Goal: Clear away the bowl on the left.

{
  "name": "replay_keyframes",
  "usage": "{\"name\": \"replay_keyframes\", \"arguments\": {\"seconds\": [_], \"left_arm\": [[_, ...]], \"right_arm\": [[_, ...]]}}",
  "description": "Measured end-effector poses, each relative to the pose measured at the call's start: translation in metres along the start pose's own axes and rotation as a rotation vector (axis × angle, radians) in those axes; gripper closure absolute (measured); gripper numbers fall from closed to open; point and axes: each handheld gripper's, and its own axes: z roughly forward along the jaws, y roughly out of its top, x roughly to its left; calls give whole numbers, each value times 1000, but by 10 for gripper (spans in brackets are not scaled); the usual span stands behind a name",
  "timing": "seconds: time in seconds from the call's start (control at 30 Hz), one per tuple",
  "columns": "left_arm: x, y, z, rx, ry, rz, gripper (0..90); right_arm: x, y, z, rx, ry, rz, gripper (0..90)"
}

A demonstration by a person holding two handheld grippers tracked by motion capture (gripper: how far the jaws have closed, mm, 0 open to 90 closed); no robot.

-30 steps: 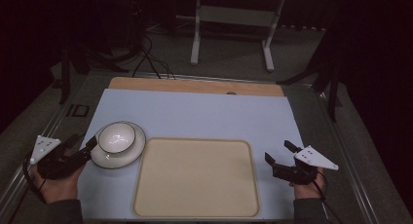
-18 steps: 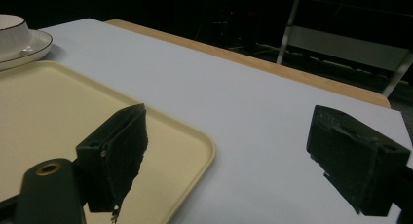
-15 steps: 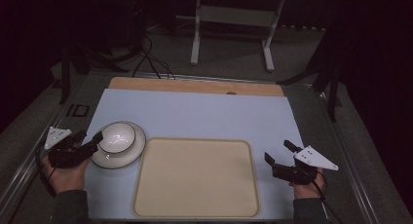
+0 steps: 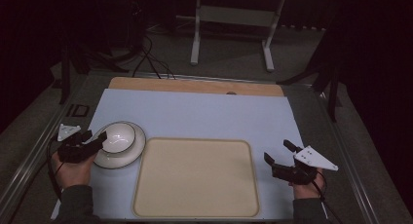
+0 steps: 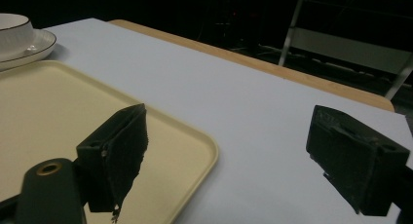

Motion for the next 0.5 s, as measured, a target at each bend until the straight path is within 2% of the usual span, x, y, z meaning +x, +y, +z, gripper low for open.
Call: {"name": "replay_keyframes", "arguments": {"seconds": [0.33, 0.47, 0.5], "left_arm": [[8, -5, 13, 78, -11, -40, 419], [7, -6, 19, 111, -32, -45, 438], [8, -6, 21, 120, -48, -57, 453]], "right_arm": [[-1, 0, -2, -15, -9, 8, 149], [-1, 0, -2, -15, -11, 8, 149], [-1, 0, -2, -15, -11, 7, 149]]}}
